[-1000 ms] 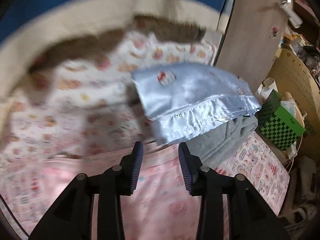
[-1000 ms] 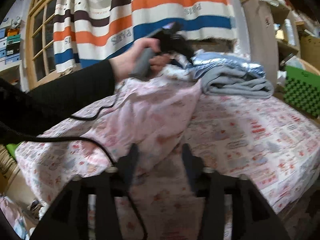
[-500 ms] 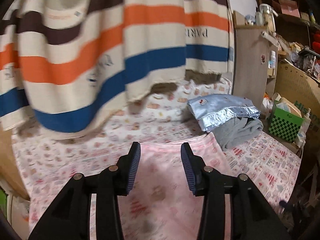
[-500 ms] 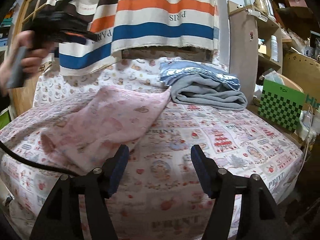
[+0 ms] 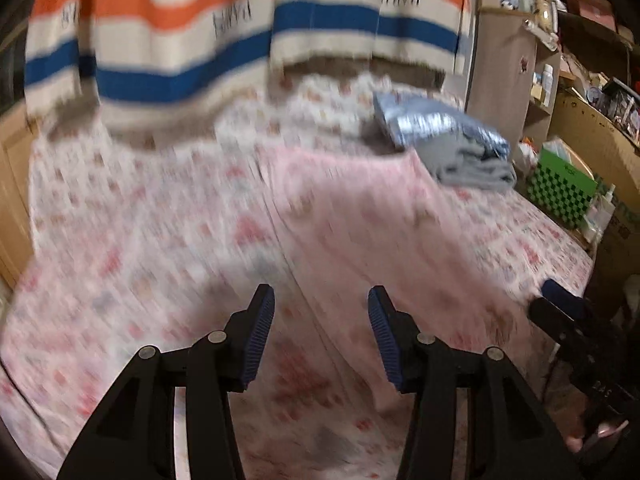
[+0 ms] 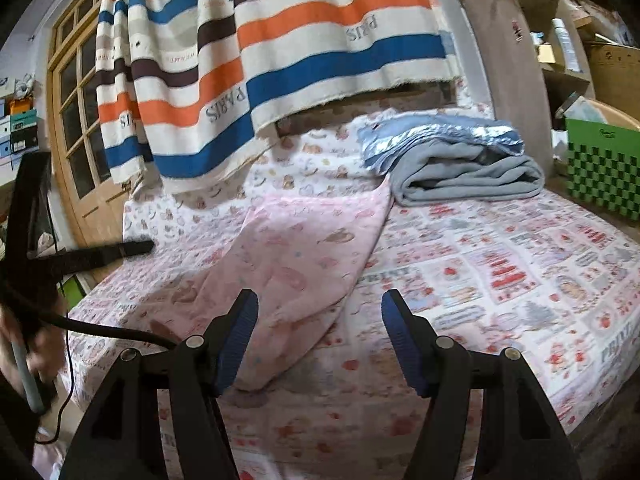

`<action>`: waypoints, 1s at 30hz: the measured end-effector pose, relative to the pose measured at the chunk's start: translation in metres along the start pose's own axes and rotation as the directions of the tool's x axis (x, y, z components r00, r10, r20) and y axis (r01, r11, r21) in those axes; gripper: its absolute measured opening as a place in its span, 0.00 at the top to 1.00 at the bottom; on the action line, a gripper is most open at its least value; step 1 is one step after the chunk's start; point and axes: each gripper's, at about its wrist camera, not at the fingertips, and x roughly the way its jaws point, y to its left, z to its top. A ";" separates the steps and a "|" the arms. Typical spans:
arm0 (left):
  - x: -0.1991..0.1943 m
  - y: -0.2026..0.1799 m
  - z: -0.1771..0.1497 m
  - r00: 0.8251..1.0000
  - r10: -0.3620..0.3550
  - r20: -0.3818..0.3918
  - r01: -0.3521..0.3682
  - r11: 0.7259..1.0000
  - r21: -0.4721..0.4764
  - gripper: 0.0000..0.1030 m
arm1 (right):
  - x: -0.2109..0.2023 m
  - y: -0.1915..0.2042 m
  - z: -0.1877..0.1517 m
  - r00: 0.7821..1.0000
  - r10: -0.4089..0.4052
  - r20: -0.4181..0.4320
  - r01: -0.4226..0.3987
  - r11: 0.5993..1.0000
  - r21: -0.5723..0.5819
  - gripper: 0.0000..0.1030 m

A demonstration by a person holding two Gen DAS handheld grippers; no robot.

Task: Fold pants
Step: 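Open both grippers and release the pink garment onto the bed, then lower both grippers onto the garment edge and pinch it closed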

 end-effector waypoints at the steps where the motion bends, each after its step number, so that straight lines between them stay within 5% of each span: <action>1: 0.006 -0.001 -0.005 1.000 -0.014 -0.024 0.014 1.000 -0.012 0.54 | 0.004 0.003 -0.001 1.000 0.002 -0.020 -0.002 1.000 0.005 0.41; 6: 0.025 -0.008 -0.027 0.991 -0.077 -0.106 0.071 0.996 -0.058 0.55 | 0.026 0.012 -0.015 0.989 0.038 -0.140 -0.031 0.998 0.048 0.59; 9: 0.022 -0.009 -0.029 0.995 -0.065 -0.082 0.060 0.997 -0.057 0.57 | 0.031 0.006 -0.020 0.984 0.056 -0.167 -0.038 0.993 0.114 0.61; 11: 0.022 -0.011 -0.031 0.993 -0.086 -0.075 0.082 0.995 -0.062 0.78 | 0.035 0.000 -0.022 0.983 0.055 -0.177 -0.027 0.987 0.159 0.67; 12: 0.022 -0.010 -0.032 0.991 -0.110 -0.078 0.105 0.992 -0.067 0.91 | 0.035 -0.001 -0.022 0.983 0.053 -0.178 -0.024 0.987 0.162 0.81; 13: 0.021 -0.011 -0.033 0.990 -0.117 -0.073 0.112 0.991 -0.068 0.93 | 0.036 0.000 -0.021 0.981 0.061 -0.185 -0.033 0.988 0.152 0.96; 16: 0.007 -0.016 -0.035 0.999 -0.028 -0.015 0.028 0.999 -0.018 0.98 | 0.030 0.005 -0.017 0.986 0.038 -0.164 -0.021 0.994 0.105 0.98; 22: -0.004 -0.005 -0.041 0.999 -0.021 -0.033 0.020 0.999 -0.035 0.98 | 0.021 0.001 -0.011 0.980 0.092 -0.177 -0.073 0.992 0.106 0.98; 30: -0.007 -0.013 -0.047 1.000 0.030 -0.006 -0.029 0.999 0.029 0.97 | 0.021 0.010 -0.021 0.988 -0.002 -0.157 0.000 1.000 -0.014 0.97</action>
